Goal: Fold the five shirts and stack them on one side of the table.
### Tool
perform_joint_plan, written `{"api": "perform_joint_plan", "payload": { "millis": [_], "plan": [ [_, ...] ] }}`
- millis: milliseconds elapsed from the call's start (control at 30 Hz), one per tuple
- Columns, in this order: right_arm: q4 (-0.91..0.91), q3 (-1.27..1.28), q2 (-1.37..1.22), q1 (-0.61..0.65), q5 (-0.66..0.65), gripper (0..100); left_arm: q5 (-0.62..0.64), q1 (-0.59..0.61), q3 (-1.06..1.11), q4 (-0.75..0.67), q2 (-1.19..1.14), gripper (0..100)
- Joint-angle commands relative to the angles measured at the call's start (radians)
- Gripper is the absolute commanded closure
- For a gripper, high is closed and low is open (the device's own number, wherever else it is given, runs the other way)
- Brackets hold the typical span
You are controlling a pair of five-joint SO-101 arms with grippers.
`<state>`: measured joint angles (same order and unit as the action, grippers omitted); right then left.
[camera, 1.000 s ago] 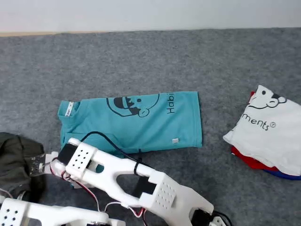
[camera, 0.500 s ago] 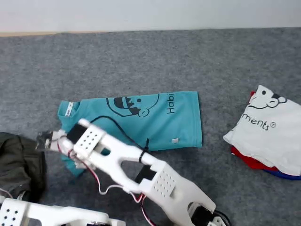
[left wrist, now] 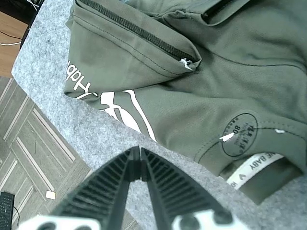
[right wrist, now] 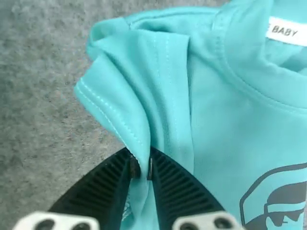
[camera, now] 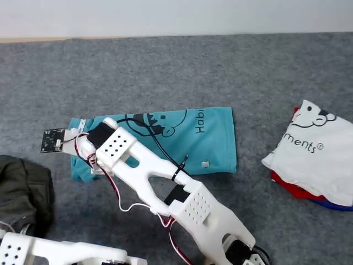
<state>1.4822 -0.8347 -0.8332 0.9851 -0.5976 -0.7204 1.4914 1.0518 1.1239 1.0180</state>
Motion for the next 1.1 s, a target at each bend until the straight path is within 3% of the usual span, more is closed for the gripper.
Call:
{"api": "perform_joint_plan", "payload": {
  "millis": [0,300,500,667,900,1067],
  "plan": [
    [0.021,-0.057,0.024,0.008,-0.011,98.8,-0.006,-0.006,-0.007,-0.018,0.009,99],
    [-0.071,-0.110,-0.033,-0.059,-0.012,98.3,-0.006,-0.006,-0.007,-0.017,0.009,99],
    [-0.159,-0.110,-0.093,-0.128,-0.006,85.9,-0.006,-0.006,-0.007,-0.017,0.009,99],
    [-0.197,-0.112,-0.091,-0.163,-0.006,85.7,-0.006,-0.006,-0.007,-0.017,0.009,99],
    [-0.156,-0.149,-0.090,-0.182,-0.006,85.8,-0.006,-0.006,-0.007,-0.017,0.009,99],
    [-0.016,-0.229,-0.081,-0.116,-0.005,85.9,-0.006,-0.006,-0.005,-0.017,0.009,99]
  ]
}}
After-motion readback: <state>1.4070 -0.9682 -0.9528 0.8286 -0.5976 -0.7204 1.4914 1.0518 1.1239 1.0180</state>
